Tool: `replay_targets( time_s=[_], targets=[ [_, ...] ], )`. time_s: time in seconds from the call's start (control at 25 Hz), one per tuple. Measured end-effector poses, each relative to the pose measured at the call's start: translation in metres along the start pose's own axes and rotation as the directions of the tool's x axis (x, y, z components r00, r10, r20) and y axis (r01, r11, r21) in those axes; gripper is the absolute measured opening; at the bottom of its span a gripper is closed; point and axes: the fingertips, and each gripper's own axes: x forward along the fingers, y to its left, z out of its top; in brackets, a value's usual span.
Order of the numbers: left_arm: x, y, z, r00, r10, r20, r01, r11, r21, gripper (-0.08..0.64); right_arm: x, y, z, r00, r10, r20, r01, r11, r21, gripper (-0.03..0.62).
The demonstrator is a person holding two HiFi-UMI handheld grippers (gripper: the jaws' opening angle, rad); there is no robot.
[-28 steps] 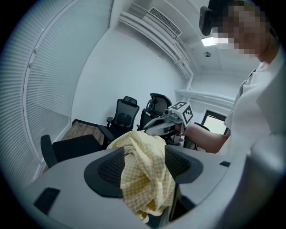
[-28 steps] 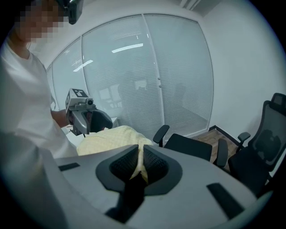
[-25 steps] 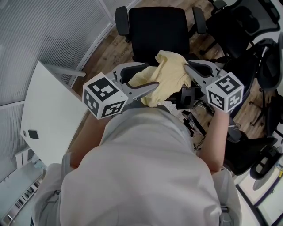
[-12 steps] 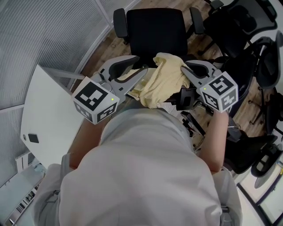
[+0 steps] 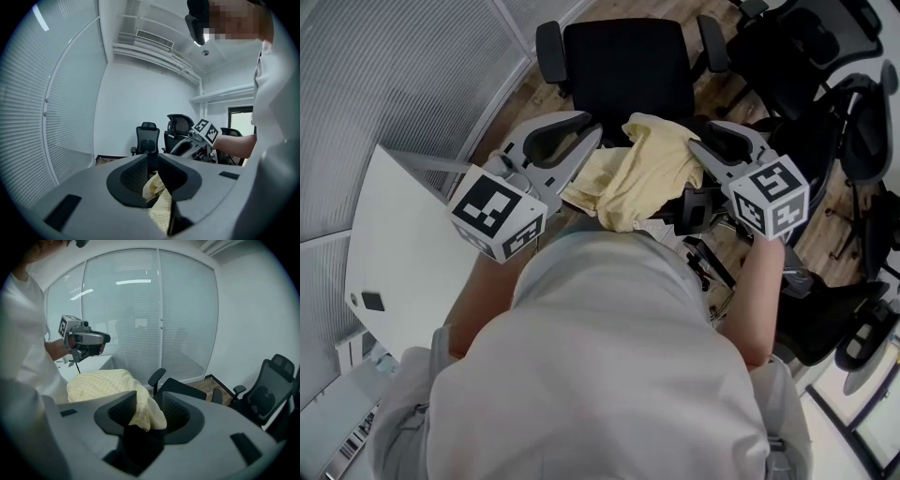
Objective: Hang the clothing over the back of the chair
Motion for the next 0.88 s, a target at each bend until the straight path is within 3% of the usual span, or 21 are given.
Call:
replay_targets(
  time_s=[0.24,0.52,0.64,0.8,0.88],
  targets=[
    [0.000,0.009,0.003,1.000,0.019,0.016,-0.019,1.000,-0.001,0.064,-0.009,-0.010,0.006,0.997,-0.060,0.040,0.058,0.998,0.033,0.176],
    [0.002,0.019,0.005,0.998,0.045,0.032,-0.045,0.999,0.001,0.049,-0.028,-0.032,0.013,0.975,-0.201,0.093,0.197,0.979,0.044,0.175],
    [0.002,0.022,0.008,0.998,0.049,0.047,-0.049,0.999,-0.005,0.046,-0.033,-0.029,0.024,0.965,-0.205,0.162,0.197,0.978,0.068,0.170],
    [0.000,0.024,0.016,0.996,0.057,0.075,-0.058,0.998,0.003,0.043,-0.045,-0.025,0.040,0.932,-0.222,0.286,0.201,0.974,0.101,0.061],
    [-0.002,0.025,0.021,0.993,0.064,0.094,-0.065,0.998,0.006,0.041,-0.052,-0.025,0.048,0.905,-0.233,0.356,0.188,0.970,0.158,0.041]
  ],
)
